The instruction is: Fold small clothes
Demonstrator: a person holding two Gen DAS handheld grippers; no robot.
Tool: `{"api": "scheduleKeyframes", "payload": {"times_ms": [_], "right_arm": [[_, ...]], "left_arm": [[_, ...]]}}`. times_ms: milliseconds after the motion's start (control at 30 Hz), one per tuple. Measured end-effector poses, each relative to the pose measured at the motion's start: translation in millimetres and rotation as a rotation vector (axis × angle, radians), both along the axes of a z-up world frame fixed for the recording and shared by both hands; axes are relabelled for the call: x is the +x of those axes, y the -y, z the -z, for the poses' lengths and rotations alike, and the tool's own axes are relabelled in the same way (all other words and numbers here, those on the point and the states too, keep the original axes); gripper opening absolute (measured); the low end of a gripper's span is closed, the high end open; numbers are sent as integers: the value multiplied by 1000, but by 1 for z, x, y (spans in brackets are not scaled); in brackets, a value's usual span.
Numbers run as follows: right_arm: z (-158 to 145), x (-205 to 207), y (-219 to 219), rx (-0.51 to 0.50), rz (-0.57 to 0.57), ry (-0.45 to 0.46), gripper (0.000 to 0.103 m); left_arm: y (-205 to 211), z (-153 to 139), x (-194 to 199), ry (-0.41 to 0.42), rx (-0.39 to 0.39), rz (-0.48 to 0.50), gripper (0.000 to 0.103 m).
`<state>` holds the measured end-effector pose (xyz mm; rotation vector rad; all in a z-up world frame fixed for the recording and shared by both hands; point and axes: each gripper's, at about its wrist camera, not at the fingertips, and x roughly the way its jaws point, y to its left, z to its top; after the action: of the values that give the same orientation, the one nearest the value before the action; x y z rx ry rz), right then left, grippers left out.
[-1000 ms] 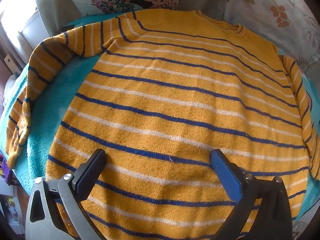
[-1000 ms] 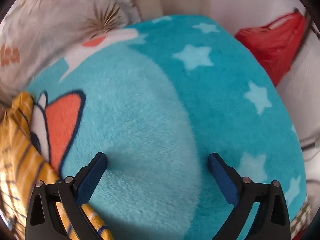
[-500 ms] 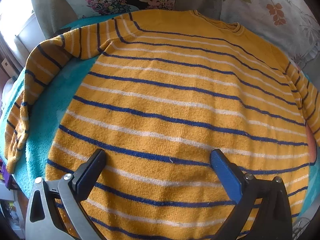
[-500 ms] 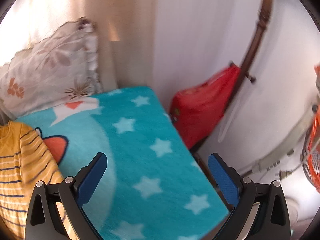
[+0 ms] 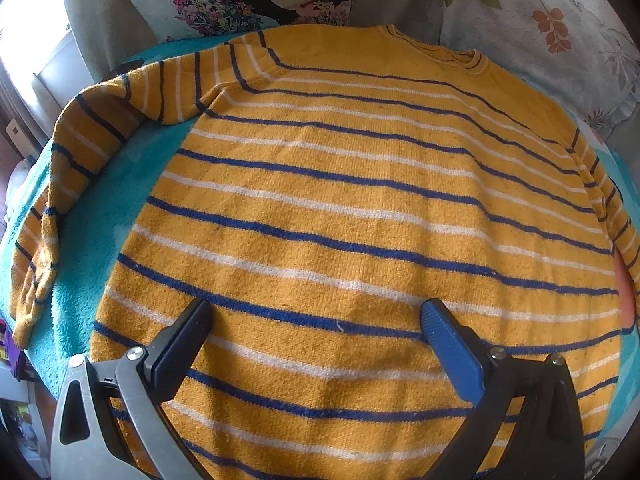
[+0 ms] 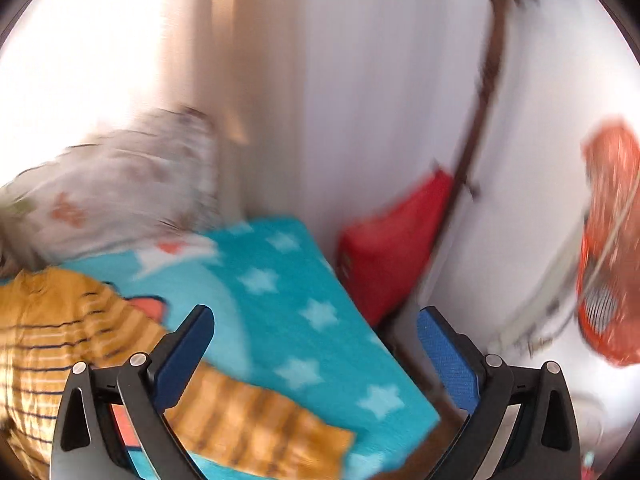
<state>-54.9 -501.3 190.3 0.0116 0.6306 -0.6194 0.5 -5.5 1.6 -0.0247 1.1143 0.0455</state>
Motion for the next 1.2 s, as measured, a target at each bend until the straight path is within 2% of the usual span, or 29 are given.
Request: {"api": "scheduleKeyframes", "payload": {"times_ms": [100,133,167,200,267,300,400,567,700,933,1067,1200], "right_arm": [[14,22,-71,-132,-81,25,103],[26,41,-90,-130,-133,-60,103],[43,67,-109,-76,-220,-205,101],[57,83,-123,-15,-263,-280,101],[74,98,-154,101,-322,-296,102],[83,105,-177,165,-385,-306,102],[109,120,-229,283,-514,-372,102],[159,128,-284,324,-619,-496,102],[188,129,-292,368,-603,-562,103],[190,122,-297,335,-558,-508,103],[188,126,-301,311,-562,-447,103],[192,111,-299,305,-564,-447,103]], "left_arm": [[0,0,1,-1,4,-6,103],[0,0,1,0,4,-8,103],[-1,0,0,3,1,-8,103],[-2,0,-1,8,-1,-7,103],[-4,1,-3,19,-3,1,103],[-4,1,-4,22,-5,4,103],[-7,0,-8,27,-8,14,103],[-8,1,-11,35,-9,19,103],[-7,0,-14,45,-6,21,103],[-4,-1,-18,64,0,11,103],[-2,-1,-20,71,2,-6,103],[-2,-1,-20,65,3,-17,103]]}}
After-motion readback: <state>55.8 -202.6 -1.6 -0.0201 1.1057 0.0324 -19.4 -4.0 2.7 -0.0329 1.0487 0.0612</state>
